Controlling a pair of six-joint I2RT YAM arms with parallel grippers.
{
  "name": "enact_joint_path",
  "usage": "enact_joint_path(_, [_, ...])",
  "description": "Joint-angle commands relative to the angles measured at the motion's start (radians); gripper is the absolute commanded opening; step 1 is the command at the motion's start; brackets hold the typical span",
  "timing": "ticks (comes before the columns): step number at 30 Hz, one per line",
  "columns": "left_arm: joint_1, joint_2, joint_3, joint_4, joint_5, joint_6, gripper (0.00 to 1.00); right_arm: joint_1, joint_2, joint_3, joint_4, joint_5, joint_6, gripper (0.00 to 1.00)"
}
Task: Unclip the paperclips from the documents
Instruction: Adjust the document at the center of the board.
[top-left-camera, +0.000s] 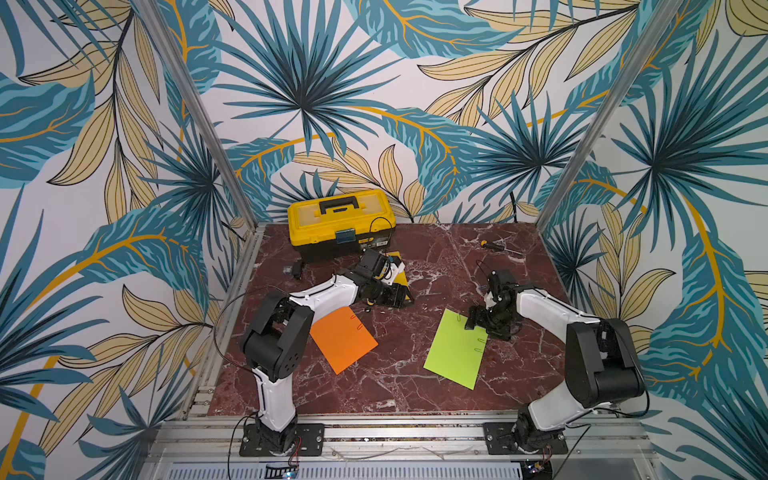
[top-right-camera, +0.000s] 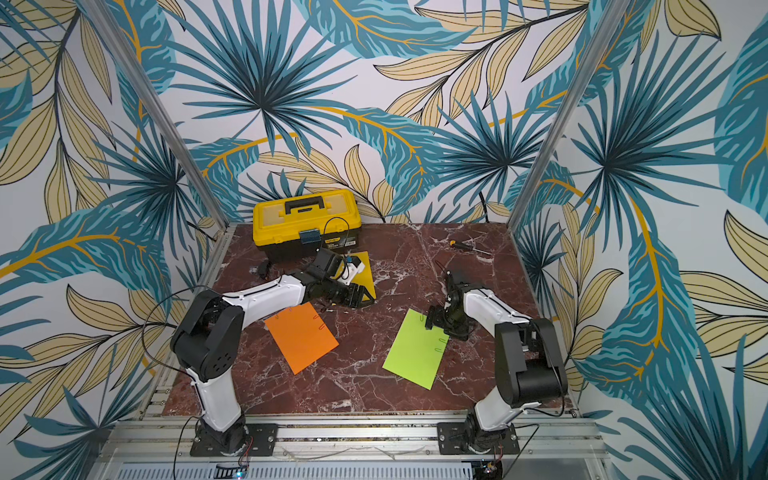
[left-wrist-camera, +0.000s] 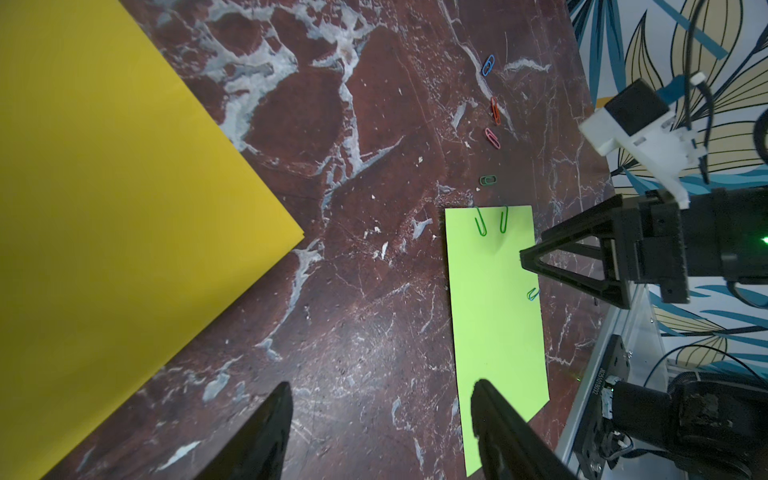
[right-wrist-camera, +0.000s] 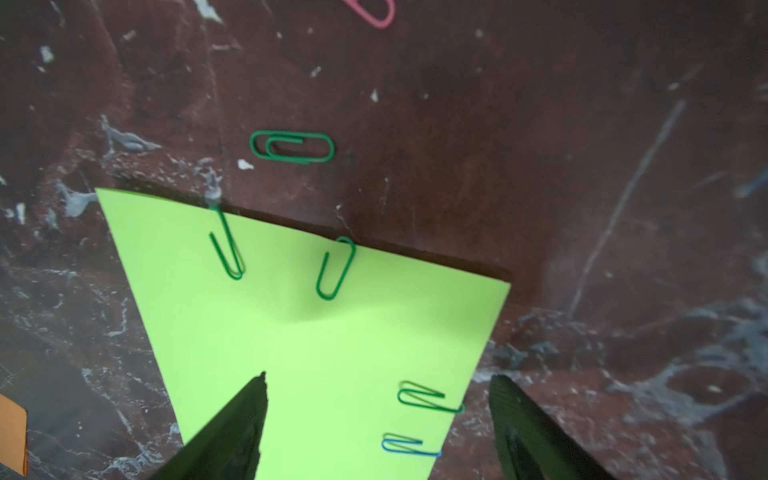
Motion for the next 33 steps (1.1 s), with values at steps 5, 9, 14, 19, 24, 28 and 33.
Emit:
enact_joint_path(5, [-0.021, 0.029, 0.048, -0.047, 0.033, 0.037, 0.69, 0.029, 0.056, -0.011, 0.049, -0.119, -0.015, 0.82])
enact_joint_path(9, [-0.031, 0.046, 0.064, -0.066, 0.043, 0.04, 0.69, 0.066, 0.07, 0.002, 0.066, -0.158, -0.026, 0.82])
enact_joint_path(14, [-0.055, 0.067, 0.096, -0.124, 0.046, 0.046, 0.68, 0.06, 0.022, -0.004, 0.069, -0.145, -0.027, 0.82])
enact_joint_path(19, [-0.084, 0.105, 0.132, -0.184, 0.059, 0.034, 0.62, 0.0, -0.006, -0.04, 0.101, -0.167, -0.018, 0.8])
enact_joint_path(24, [-0.111, 0.147, 0.167, -0.219, 0.064, 0.002, 0.58, -0.007, 0.012, -0.043, 0.109, -0.185, -0.032, 0.78])
enact_joint_path(28, [-0.13, 0.185, 0.201, -0.246, 0.059, -0.017, 0.56, -0.007, 0.025, -0.052, 0.116, -0.176, -0.032, 0.75])
enact_joint_path(33, [-0.145, 0.226, 0.236, -0.281, 0.04, -0.032, 0.56, -0.007, 0.021, -0.069, 0.122, -0.18, -0.036, 0.73])
